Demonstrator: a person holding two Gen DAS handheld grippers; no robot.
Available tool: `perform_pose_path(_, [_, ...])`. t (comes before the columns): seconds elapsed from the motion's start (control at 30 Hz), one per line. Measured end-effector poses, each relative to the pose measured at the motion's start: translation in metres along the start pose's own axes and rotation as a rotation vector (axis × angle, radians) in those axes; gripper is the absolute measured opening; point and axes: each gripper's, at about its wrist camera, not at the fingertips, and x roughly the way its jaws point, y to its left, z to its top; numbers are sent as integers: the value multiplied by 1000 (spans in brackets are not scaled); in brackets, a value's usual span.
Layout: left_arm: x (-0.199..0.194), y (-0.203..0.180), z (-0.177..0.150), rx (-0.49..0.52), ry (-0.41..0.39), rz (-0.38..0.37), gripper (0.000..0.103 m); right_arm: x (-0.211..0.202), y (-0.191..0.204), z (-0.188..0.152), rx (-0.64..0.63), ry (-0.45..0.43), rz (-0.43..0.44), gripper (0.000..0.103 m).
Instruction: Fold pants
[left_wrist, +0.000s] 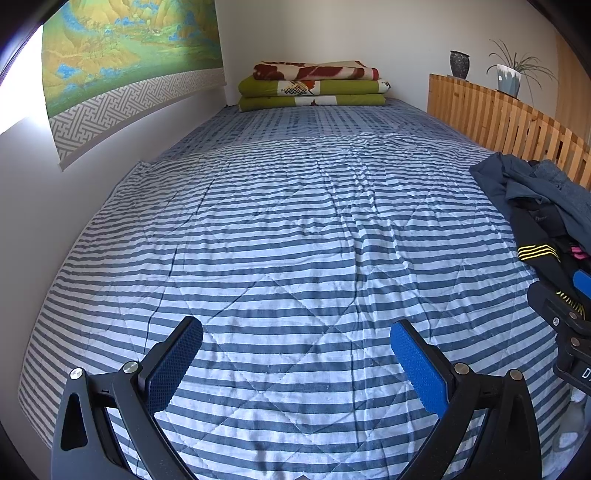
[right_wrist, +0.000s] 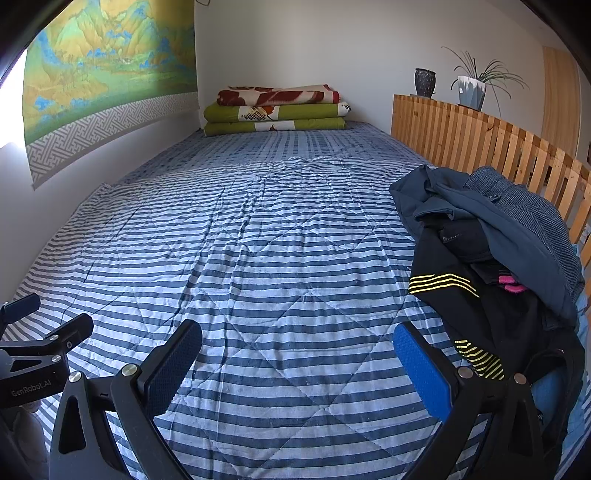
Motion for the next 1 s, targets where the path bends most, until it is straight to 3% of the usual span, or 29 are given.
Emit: perform_pose_path(1.0, [0, -6, 0, 10, -11, 8, 103, 1, -4, 0, 12, 4, -10, 102])
